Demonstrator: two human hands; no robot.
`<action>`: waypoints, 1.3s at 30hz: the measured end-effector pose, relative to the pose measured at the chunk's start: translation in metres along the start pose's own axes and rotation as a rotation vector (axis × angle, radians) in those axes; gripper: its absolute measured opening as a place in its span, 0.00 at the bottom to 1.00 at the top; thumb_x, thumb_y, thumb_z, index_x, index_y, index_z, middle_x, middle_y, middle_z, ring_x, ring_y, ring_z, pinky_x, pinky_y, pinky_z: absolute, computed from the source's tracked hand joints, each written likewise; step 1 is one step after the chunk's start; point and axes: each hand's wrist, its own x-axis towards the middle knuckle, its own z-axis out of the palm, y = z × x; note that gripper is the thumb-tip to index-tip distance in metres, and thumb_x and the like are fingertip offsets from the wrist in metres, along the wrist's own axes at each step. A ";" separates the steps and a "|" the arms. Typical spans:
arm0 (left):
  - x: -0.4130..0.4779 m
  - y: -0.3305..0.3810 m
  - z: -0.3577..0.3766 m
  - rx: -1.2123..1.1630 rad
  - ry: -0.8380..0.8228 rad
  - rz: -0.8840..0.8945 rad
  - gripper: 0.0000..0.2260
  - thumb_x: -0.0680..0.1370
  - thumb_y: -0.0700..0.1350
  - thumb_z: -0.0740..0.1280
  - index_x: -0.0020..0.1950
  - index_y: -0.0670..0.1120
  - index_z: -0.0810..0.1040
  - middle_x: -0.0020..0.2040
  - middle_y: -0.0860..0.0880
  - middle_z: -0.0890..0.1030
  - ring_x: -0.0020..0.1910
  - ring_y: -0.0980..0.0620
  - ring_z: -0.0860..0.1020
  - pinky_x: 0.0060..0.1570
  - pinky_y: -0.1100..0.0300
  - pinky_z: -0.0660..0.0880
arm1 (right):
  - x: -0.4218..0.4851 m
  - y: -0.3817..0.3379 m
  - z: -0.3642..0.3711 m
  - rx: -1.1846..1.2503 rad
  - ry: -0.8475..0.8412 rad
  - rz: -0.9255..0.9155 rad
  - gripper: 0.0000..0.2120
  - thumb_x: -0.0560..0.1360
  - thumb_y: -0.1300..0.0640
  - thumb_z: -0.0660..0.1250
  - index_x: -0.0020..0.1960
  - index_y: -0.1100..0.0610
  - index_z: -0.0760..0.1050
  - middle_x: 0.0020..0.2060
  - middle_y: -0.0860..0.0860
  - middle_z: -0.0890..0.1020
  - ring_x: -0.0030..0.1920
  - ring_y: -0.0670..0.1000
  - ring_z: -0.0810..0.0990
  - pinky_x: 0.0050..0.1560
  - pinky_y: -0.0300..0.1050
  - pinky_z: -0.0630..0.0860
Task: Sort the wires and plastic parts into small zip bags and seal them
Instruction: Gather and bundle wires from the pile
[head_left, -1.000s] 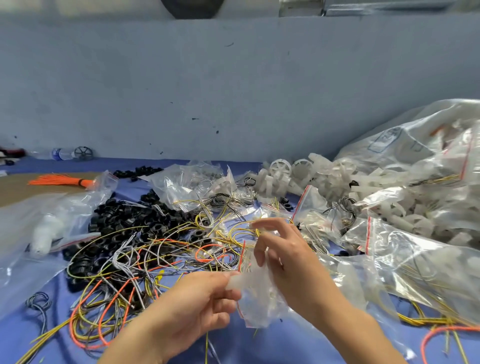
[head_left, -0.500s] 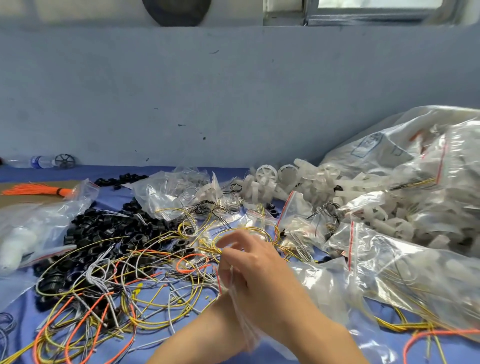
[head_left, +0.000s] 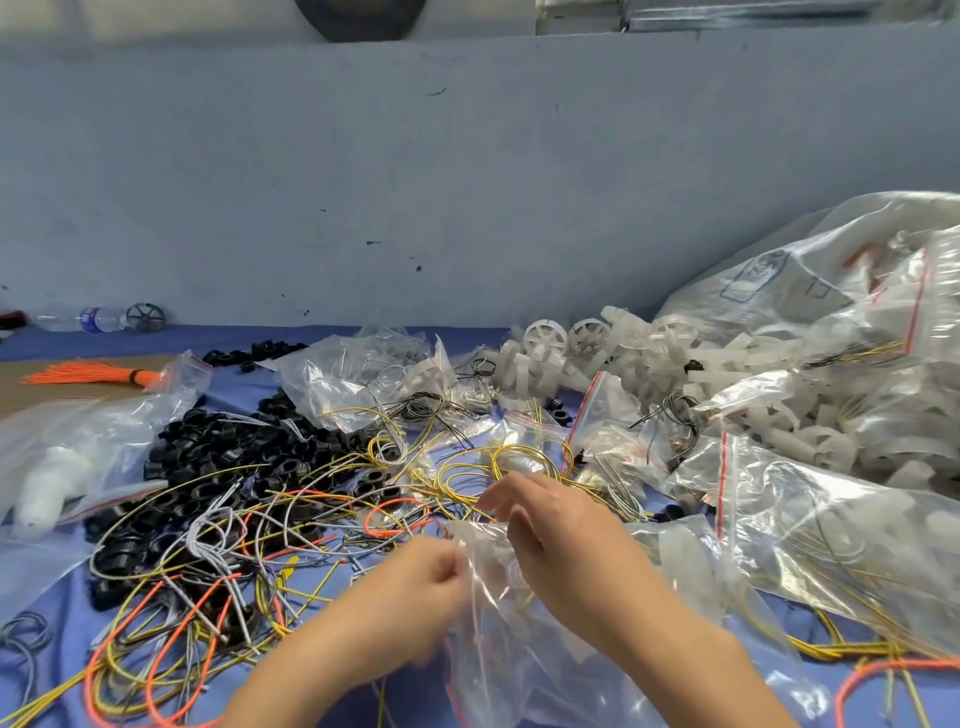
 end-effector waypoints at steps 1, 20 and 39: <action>0.003 -0.002 -0.010 -0.107 0.090 -0.028 0.12 0.82 0.45 0.62 0.42 0.41 0.78 0.30 0.49 0.79 0.24 0.51 0.68 0.27 0.62 0.67 | 0.001 -0.001 0.000 -0.008 -0.004 0.003 0.14 0.80 0.56 0.55 0.61 0.43 0.72 0.56 0.40 0.77 0.56 0.46 0.77 0.53 0.45 0.73; 0.080 0.009 -0.015 0.306 0.359 0.131 0.11 0.80 0.48 0.63 0.62 0.57 0.77 0.52 0.57 0.79 0.53 0.58 0.76 0.56 0.58 0.71 | 0.019 0.048 -0.029 0.097 0.062 0.275 0.11 0.80 0.55 0.59 0.57 0.45 0.78 0.52 0.45 0.82 0.47 0.47 0.77 0.53 0.46 0.74; 0.081 0.064 -0.013 0.597 0.630 0.459 0.08 0.79 0.51 0.65 0.56 0.54 0.81 0.48 0.56 0.82 0.48 0.51 0.75 0.58 0.51 0.67 | 0.012 0.054 -0.051 -0.134 0.189 0.145 0.21 0.80 0.44 0.60 0.72 0.40 0.67 0.70 0.43 0.69 0.67 0.51 0.69 0.66 0.50 0.66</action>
